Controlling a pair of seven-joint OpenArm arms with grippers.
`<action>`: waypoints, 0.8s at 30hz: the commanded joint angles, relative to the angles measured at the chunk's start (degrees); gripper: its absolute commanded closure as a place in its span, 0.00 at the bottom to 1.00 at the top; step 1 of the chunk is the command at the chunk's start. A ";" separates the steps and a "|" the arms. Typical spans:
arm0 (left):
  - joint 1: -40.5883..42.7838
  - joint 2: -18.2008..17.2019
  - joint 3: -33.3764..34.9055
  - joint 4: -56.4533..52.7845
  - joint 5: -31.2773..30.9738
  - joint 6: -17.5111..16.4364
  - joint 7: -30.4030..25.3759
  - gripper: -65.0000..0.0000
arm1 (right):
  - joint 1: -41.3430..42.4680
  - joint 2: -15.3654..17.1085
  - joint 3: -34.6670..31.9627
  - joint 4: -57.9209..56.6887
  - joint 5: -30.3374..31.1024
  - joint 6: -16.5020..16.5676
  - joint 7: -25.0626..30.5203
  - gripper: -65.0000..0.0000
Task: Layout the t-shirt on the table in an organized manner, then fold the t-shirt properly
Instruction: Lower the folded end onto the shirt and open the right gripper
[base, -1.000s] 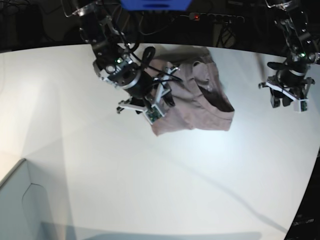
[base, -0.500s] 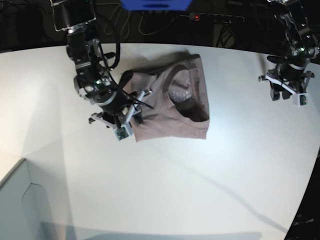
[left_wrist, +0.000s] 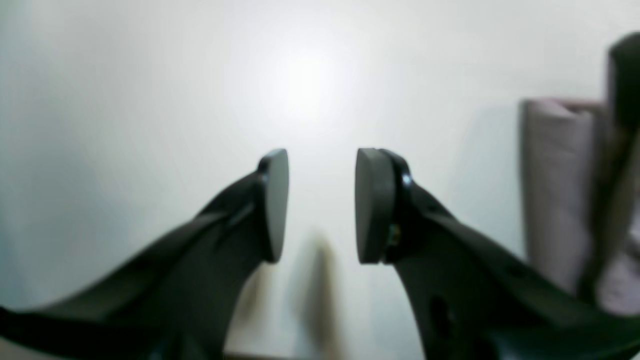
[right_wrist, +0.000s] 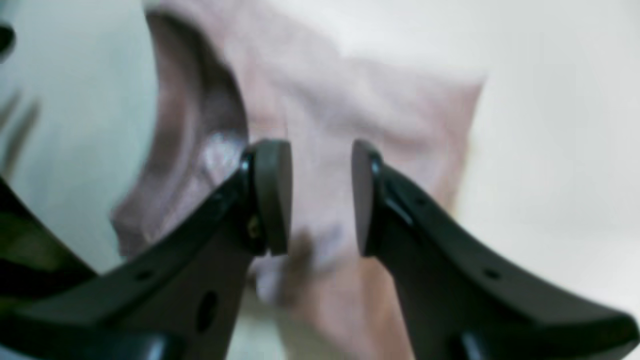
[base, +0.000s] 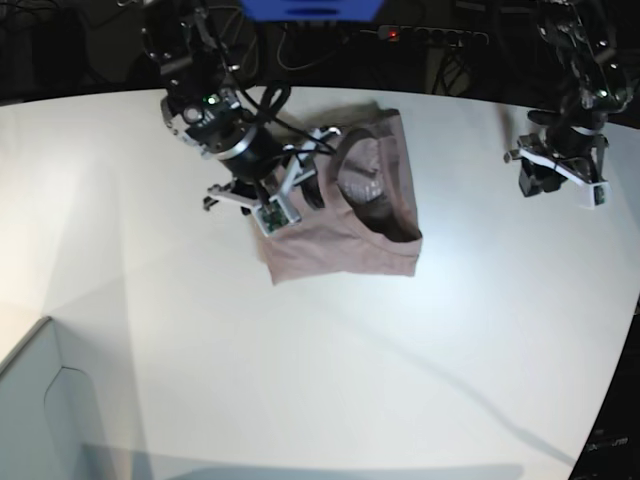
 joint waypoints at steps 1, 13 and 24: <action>-0.21 -1.69 -0.39 1.70 -2.88 -0.11 0.14 0.66 | -0.28 0.04 0.00 0.15 0.40 0.37 0.99 0.71; -0.21 -3.45 -0.39 1.88 -11.14 -0.11 4.36 0.66 | -2.83 3.65 0.62 -7.76 0.40 0.37 1.96 0.71; -0.82 -3.54 -0.39 1.79 -10.88 -0.11 3.74 0.65 | -10.57 5.32 0.09 8.06 0.40 0.37 3.98 0.71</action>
